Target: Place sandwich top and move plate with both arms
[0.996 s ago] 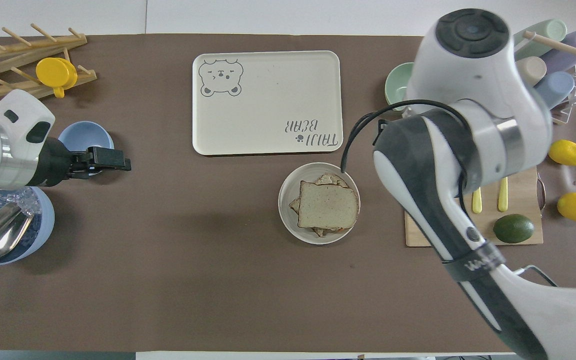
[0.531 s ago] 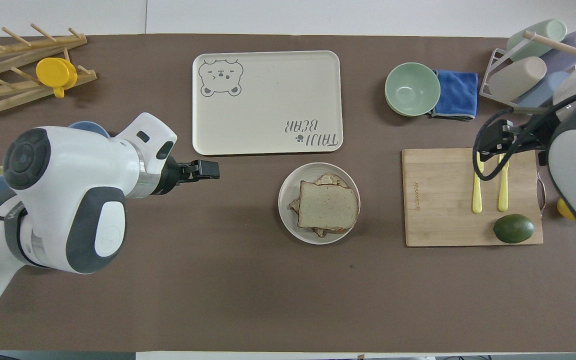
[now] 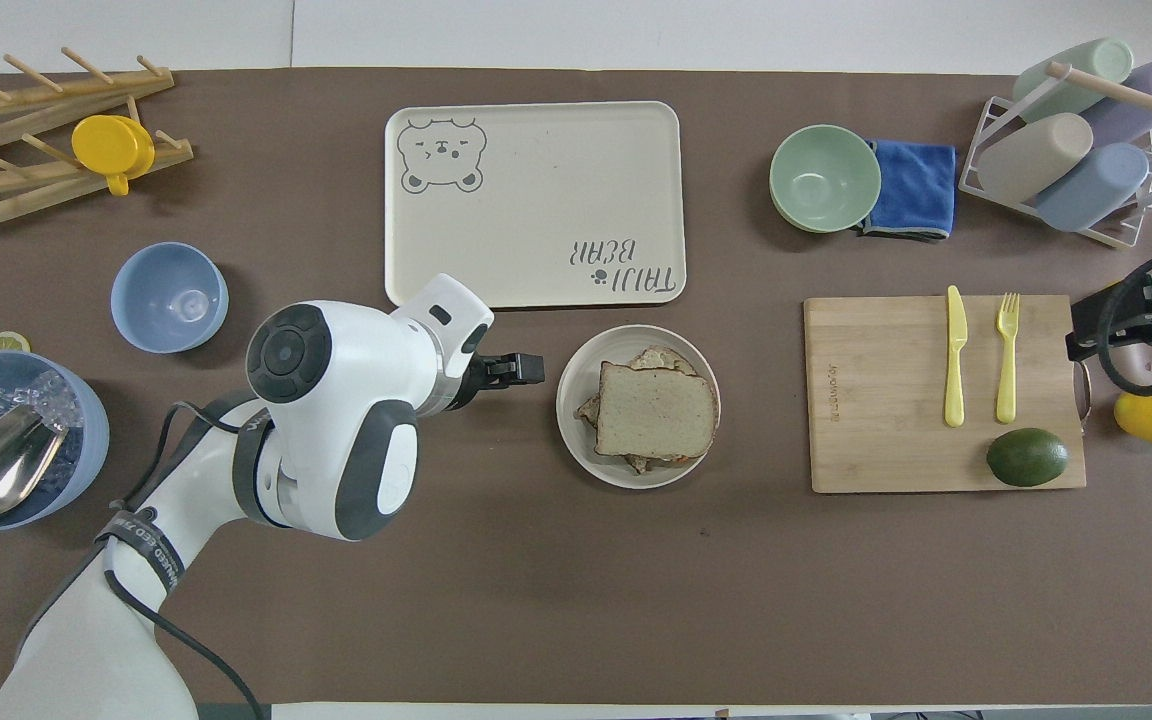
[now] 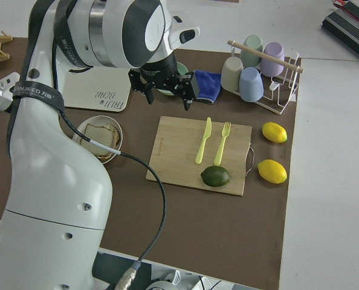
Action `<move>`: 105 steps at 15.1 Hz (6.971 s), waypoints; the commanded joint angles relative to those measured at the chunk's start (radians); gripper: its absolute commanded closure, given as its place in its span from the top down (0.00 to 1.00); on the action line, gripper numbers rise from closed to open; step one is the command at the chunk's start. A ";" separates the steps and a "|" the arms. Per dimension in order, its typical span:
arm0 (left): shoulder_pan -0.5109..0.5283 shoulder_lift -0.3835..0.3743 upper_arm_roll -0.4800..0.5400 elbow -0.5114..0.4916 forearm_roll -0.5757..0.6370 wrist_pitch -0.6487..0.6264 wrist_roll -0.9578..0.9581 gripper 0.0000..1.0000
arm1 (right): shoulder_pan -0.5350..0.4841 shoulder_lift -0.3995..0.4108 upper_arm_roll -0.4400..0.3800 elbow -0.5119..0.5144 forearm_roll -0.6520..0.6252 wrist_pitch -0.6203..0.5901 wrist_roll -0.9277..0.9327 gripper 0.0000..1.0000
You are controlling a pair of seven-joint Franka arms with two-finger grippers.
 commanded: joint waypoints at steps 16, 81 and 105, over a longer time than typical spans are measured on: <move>-0.144 0.077 0.016 -0.008 -0.066 0.106 -0.140 0.53 | -0.003 -0.021 -0.133 -0.041 0.084 0.085 -0.049 1.00; 0.183 0.361 0.035 0.495 -0.031 -0.148 -0.129 1.00 | 0.004 -0.036 -0.131 -0.069 0.052 0.119 -0.098 1.00; 0.424 -0.119 0.050 0.489 0.414 -0.685 -0.097 1.00 | 0.004 -0.036 -0.131 -0.069 0.052 0.117 -0.098 1.00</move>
